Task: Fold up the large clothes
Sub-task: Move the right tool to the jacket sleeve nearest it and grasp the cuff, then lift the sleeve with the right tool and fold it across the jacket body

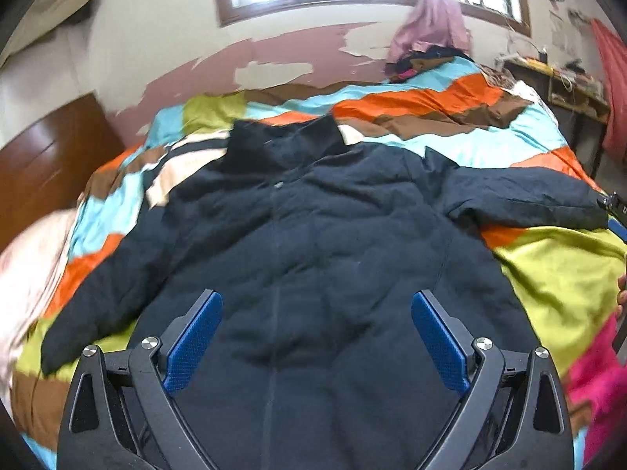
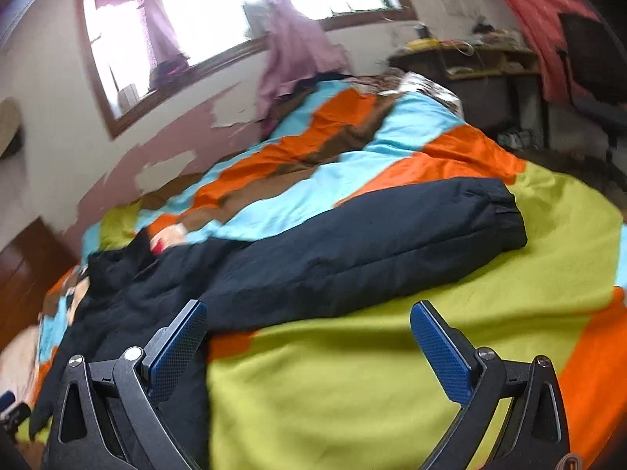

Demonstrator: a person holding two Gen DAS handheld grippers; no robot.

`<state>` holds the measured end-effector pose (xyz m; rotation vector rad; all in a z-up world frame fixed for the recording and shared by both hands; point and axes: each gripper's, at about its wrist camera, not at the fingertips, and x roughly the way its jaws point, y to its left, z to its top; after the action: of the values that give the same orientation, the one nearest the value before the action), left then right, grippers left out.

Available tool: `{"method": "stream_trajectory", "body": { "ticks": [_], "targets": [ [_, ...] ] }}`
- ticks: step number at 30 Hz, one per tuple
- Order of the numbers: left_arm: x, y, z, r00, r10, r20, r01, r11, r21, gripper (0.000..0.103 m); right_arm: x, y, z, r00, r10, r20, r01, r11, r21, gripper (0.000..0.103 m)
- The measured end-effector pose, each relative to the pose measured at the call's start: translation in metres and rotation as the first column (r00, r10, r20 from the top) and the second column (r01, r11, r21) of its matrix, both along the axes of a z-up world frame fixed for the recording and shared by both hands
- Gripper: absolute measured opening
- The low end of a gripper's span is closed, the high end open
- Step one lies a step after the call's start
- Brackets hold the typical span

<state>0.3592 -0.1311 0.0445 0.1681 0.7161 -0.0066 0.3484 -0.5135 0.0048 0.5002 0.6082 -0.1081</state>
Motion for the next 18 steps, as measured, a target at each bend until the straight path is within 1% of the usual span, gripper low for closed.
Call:
{"method": "stream_trajectory", "body": {
  "ticks": [2, 4, 6, 8, 9, 10, 13, 16, 17, 18],
  "targets": [
    [0.023, -0.017, -0.008, 1.0, -0.017, -0.015, 0.017, 1.0, 0.007, 0.095, 0.014, -0.02, -0.011, 0.998, -0.046, -0.046, 0.047, 0.998, 0.039, 0.103],
    [0.05, -0.035, -0.021, 0.998, -0.038, -0.051, 0.037, 0.999, -0.004, 0.095, 0.023, -0.037, -0.018, 0.994, -0.077, -0.073, 0.084, 0.992, 0.099, 0.103],
    [0.078, -0.053, -0.037, 0.995, -0.041, -0.096, 0.039, 0.999, -0.016, 0.095, 0.029, -0.057, -0.026, 0.99, -0.108, -0.094, 0.12, 0.984, 0.133, 0.103],
    [0.096, -0.065, -0.054, 0.991, -0.033, -0.131, 0.031, 0.999, -0.021, 0.094, 0.034, -0.074, -0.037, 0.982, -0.126, -0.139, 0.149, 0.975, 0.165, 0.103],
    [0.104, -0.072, -0.065, 0.988, -0.027, -0.15, 0.023, 0.999, -0.025, 0.095, 0.036, -0.085, -0.046, 0.977, -0.131, -0.171, 0.165, 0.964, 0.206, 0.103],
    [0.11, -0.076, -0.074, 0.987, -0.023, -0.162, 0.019, 0.999, -0.028, 0.094, 0.037, -0.094, -0.053, 0.974, -0.131, -0.184, 0.176, 0.952, 0.252, 0.103],
    [0.125, -0.088, -0.09, 0.986, -0.014, -0.165, 0.013, 1.0, -0.009, 0.094, 0.034, -0.115, -0.064, 0.976, -0.131, -0.172, 0.188, 0.908, 0.375, 0.103],
    [0.14, -0.094, -0.095, 0.991, 0.011, -0.136, -0.014, 1.0, -0.014, 0.094, 0.034, -0.13, -0.064, 0.978, -0.151, -0.144, 0.2, 0.873, 0.445, 0.103],
    [0.145, -0.095, -0.096, 0.991, 0.024, -0.131, -0.026, 1.0, -0.014, 0.094, 0.034, -0.132, -0.064, 0.979, -0.158, -0.132, 0.201, 0.867, 0.455, 0.102],
    [0.153, -0.098, -0.097, 0.991, 0.042, -0.123, -0.044, 0.999, -0.008, 0.095, 0.033, -0.135, -0.064, 0.978, -0.171, -0.117, 0.205, 0.866, 0.456, 0.094]
  ]
}}
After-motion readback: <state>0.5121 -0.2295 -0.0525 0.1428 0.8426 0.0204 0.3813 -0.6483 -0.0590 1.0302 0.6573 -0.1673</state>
